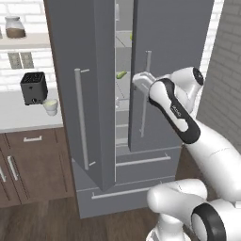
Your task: Grab a lemon wedge from the fridge and one ice cube from the ice bowl, and put them in the glass of lemonade.
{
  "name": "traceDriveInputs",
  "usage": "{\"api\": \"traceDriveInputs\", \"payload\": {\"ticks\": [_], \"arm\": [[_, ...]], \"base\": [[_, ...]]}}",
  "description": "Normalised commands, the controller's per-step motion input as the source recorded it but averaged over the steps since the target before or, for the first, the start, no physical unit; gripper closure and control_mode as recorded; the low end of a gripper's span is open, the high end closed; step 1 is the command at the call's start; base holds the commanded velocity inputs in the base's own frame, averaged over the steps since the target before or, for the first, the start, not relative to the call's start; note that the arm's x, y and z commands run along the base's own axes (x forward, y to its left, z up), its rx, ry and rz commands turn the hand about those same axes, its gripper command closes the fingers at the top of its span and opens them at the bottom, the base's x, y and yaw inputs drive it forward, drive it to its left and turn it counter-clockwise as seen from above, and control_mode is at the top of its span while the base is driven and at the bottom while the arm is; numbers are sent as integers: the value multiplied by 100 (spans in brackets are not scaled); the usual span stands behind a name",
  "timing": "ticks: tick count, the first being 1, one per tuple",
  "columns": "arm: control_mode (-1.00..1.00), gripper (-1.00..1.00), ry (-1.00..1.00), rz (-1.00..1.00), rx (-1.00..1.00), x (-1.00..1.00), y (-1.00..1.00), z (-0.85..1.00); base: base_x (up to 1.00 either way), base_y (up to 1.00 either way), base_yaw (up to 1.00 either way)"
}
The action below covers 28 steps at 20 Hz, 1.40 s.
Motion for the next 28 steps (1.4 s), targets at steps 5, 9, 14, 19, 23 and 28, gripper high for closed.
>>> {"api": "traceDriveInputs", "payload": {"ticks": [5,9,14,19,23,28], "arm": [[-100,-100,3,14,12,40,48,-18],[-100,-100,12,17,14,31,63,-14],[-100,-100,2,18,5,-10,93,-11],[-100,-100,0,22,0,-62,100,-11],[-100,-100,0,14,5,-16,95,-19],[-100,-100,-1,-1,0,-25,-19,4]], "base": [[0,0,0],[0,0,0],[0,0,0],[0,0,0],[0,0,0],[0,0,0]]}}
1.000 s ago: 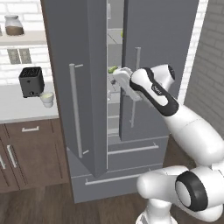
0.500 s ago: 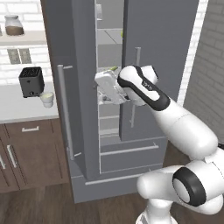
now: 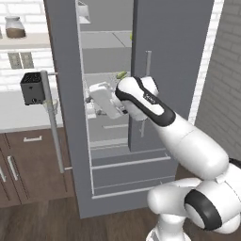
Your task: Grab a lemon wedge from the fridge and one ice cube from the ice bowl, and put them in the glass of lemonade.
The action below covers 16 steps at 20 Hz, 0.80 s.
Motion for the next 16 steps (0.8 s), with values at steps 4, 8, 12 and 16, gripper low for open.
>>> {"api": "traceDriveInputs", "payload": {"ticks": [4,8,12,16], "arm": [[-100,-100,-16,-14,0,-95,-100,56],[-100,-100,-10,-21,-10,-79,-100,34],[-100,-100,-5,-21,-33,-34,-100,2],[-100,-100,-6,-16,-55,-2,-100,8]], "base": [[0,0,0],[0,0,0],[0,0,0],[0,0,0]]}}
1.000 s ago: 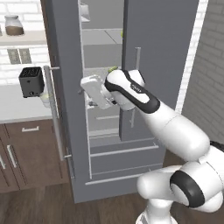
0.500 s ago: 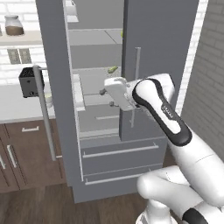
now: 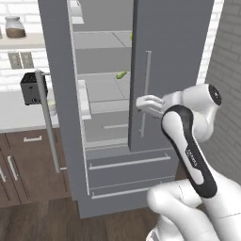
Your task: Grab a lemon wedge from the fridge and one ice cube from the ice bowl, and put them in the glass of lemonade.
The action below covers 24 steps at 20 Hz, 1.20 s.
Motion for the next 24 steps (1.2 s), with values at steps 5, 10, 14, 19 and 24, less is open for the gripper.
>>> {"api": "traceDriveInputs", "payload": {"ticks": [5,10,14,19,24], "arm": [[-100,-100,4,-16,-57,14,-100,2],[-100,-100,11,-17,-33,46,-83,-3],[-100,-100,0,0,0,61,-9,-5],[-100,-100,-14,0,0,69,-2,-21],[-100,-100,-13,0,-1,67,0,-26]], "base": [[0,0,0],[0,0,0],[0,0,0],[0,0,0],[0,0,0]]}}
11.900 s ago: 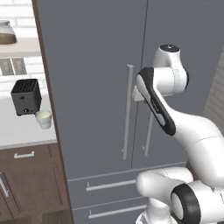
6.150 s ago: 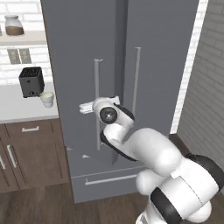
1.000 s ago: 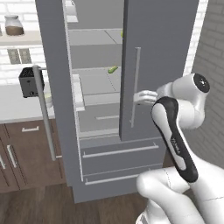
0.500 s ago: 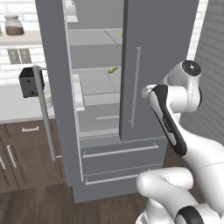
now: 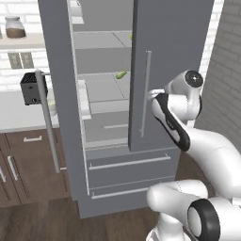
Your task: Grab a lemon wedge from the fridge and one ice cube from the ice bowl, and put them in the glass of lemonade.
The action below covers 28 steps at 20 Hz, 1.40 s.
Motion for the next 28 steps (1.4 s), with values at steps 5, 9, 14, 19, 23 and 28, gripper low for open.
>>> {"api": "traceDriveInputs", "payload": {"ticks": [5,9,14,19,23,28], "arm": [[-100,-100,-2,0,-1,71,0,-15],[-100,-100,0,0,0,70,0,0],[-100,-100,0,0,0,64,0,-4],[-100,-100,0,0,0,65,0,-8],[-100,-100,0,0,0,66,0,-9],[-100,100,0,0,0,64,0,-8]], "base": [[0,0,0],[0,0,0],[0,0,0],[0,0,0],[0,0,0],[0,0,0]]}}
